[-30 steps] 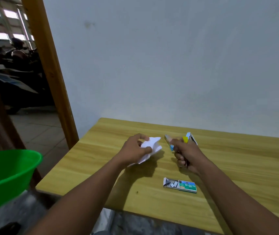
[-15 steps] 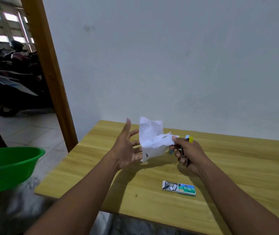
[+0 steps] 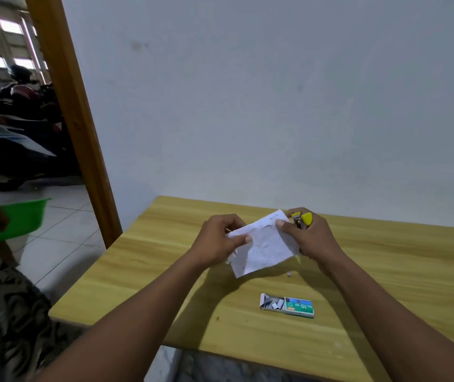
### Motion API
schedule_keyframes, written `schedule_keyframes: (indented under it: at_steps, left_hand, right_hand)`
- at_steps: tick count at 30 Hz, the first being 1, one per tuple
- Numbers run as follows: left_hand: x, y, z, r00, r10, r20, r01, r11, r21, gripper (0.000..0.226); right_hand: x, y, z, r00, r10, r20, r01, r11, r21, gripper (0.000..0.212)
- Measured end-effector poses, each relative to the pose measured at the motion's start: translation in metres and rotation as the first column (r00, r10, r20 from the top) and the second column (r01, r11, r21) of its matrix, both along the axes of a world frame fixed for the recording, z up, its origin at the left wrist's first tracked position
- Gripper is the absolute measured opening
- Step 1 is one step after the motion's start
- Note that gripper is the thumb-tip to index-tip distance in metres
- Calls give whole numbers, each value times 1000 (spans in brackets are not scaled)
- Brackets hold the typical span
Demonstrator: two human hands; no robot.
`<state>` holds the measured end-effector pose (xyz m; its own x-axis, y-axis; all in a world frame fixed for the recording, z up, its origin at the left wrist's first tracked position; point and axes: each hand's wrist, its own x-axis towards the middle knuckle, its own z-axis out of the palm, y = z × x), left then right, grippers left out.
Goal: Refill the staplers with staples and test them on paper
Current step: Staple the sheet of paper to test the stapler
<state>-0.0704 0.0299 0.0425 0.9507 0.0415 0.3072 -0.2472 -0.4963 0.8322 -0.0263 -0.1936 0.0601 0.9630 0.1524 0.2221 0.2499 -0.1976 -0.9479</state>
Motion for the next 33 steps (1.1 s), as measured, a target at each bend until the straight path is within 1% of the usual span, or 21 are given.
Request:
schedule_keyframes:
  at_steps: [1,2,4,6,7,8,9,10,11,12,14,16,18,20,22,23,26,27,29,31,33]
  left_hand:
    - [0,2,5,998,-58,-30,57,998,-37,9]
    - [-1,4,10,992,-110,-60,105,992,-72,9]
    - [-3,7,21,983,-151,-109,134,980,-149,13]
    - [-3,7,29,986,-117,-116,79,952,-295,24]
    - [-3,7,32,988,-92,-126,32,908,-417,32]
    - [-3,6,32,986,-81,-144,-12,835,-550,42]
    - [-4,4,30,981,-89,-173,-48,754,-655,50]
    - [-6,0,26,972,-107,-211,-78,696,-714,57]
    - [-8,-5,21,959,-136,-248,-96,669,-737,60]
    - [-10,-11,15,947,-160,-279,-110,653,-749,59]
    - [-10,-22,3,939,-142,-314,-174,590,-788,56]
    - [-7,-29,-4,939,-56,-338,-273,475,-837,54]
    - [-4,-34,-4,939,20,-345,-325,389,-862,52]
    - [-1,-39,-2,935,76,-347,-351,339,-873,47]
    - [1,-45,1,934,78,-349,-353,352,-867,41]
    - [0,-49,1,938,44,-343,-332,392,-858,41]
    - [-2,-58,-4,946,-32,-322,-245,579,-778,33]
    - [-3,-59,-5,950,-15,-312,-235,625,-745,29]
    - [-4,-56,-5,959,53,-278,-240,676,-697,25]
    - [-2,-48,-2,967,106,-231,-237,708,-665,24]
    - [1,-40,0,972,137,-194,-231,730,-643,22]
  right_hand:
    - [1,-5,3,999,37,-3,-37,999,-16,20]
    - [2,-10,5,994,100,-48,-101,994,-34,24]
    - [4,-15,8,963,215,-162,-228,971,-66,43]
    - [4,-13,7,956,215,-197,-227,973,-38,73]
    - [5,-9,5,966,177,-188,-178,984,12,82]
    - [5,-5,4,976,120,-182,-107,991,80,80]
    - [4,0,1,982,52,-182,-24,988,152,67]
    - [3,4,0,980,-16,-198,59,975,213,50]
    - [1,9,-2,975,-72,-211,125,959,254,36]
    - [0,13,-5,968,-110,-226,173,943,284,30]
    - [-6,21,-9,965,-120,-235,192,931,311,25]
    - [-13,25,-11,963,-102,-250,170,949,267,23]
    - [-17,25,-12,958,-54,-281,134,952,277,23]
    - [-19,23,-13,955,-4,-295,101,944,314,25]
    - [-20,23,-14,960,-24,-278,114,943,314,24]
    - [-19,23,-13,963,-53,-263,137,941,310,22]
    - [-19,23,-10,970,-95,-223,161,940,301,18]
    - [-19,22,-10,973,-77,-219,142,943,299,19]
    - [-19,17,-9,966,16,-259,60,958,281,31]
    - [-20,7,-9,904,154,-400,-60,969,238,46]
    - [-23,-3,-12,770,305,-560,-203,950,239,48]
